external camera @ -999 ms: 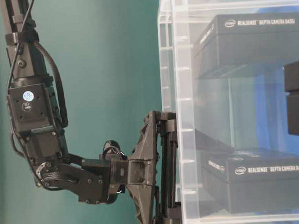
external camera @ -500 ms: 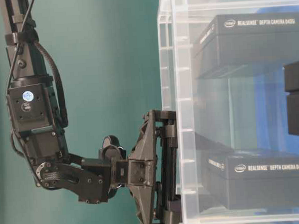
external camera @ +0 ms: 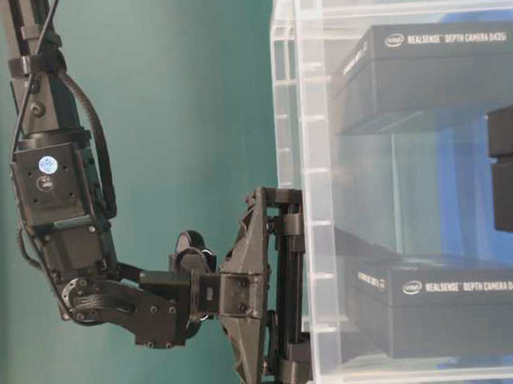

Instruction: Take the box out of the case with the right arm.

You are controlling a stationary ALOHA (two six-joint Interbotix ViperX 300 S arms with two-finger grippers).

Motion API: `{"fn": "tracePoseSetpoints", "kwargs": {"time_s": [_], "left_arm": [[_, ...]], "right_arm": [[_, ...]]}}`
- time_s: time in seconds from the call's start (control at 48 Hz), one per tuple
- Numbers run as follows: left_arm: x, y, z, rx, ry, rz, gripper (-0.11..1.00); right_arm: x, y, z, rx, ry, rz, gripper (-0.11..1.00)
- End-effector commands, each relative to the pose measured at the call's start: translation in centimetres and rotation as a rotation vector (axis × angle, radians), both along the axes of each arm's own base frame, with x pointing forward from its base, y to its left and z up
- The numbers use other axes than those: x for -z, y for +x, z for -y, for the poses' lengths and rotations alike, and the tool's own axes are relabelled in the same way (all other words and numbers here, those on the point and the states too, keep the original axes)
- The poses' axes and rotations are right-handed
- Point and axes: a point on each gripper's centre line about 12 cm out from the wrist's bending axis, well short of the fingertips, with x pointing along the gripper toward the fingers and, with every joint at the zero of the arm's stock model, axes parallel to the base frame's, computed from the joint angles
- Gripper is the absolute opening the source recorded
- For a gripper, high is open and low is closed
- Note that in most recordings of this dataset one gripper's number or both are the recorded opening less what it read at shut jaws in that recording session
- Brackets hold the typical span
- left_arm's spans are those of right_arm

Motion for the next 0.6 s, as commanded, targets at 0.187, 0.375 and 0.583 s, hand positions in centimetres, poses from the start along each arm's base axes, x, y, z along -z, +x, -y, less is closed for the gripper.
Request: {"fn": "tracePoseSetpoints", "kwargs": {"time_s": [0.187,0.375,0.583], "left_arm": [[-0.5,0.0,-0.1,-0.003,0.002,0.018,0.11],[-0.5,0.0,-0.1,-0.004,0.003,0.020,0.11],[-0.5,0.0,-0.1,-0.004,0.003,0.018,0.11]], "right_arm": [[-4.1,-0.3,-0.2,0.000,-0.012,0.074,0.72],[-7.2,-1.3,-0.3,0.006,-0.015,0.085,0.72],[-11.0,-2.1,-0.2,0.017,-0.039,0.107,0.72]]}}
